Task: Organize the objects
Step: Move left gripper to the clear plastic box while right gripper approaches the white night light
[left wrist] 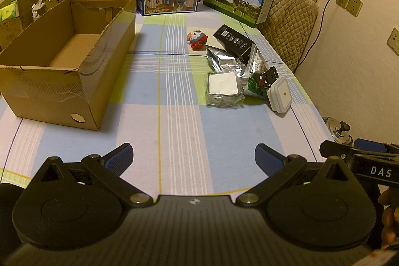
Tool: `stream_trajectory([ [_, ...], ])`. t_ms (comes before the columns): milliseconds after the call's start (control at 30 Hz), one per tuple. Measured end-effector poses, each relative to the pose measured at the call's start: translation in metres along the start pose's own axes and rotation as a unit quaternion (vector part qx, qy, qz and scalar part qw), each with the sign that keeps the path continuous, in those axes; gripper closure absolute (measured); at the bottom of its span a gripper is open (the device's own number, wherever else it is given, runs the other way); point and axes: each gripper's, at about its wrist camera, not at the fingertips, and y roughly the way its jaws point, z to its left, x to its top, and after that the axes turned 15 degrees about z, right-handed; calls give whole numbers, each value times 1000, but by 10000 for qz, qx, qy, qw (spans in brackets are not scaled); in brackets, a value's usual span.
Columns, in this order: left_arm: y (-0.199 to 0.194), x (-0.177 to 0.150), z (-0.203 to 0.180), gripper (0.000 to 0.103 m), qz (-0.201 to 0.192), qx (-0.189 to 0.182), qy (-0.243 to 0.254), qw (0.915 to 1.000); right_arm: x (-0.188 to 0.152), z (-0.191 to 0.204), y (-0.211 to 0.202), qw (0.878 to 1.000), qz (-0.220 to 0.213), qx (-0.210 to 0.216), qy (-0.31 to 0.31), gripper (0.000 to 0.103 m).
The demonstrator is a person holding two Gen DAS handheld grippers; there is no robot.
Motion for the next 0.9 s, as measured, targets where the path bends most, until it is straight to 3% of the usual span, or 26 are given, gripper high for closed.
stream_trajectory([
  [500,18,24,3,1,106,-164,56,9998,14,-13,10,10000,-57,22,7,12],
  [900,52,68,-6,1,-44,-147,327,9993,63,-27,35,9970,-260,-72,-722,12],
])
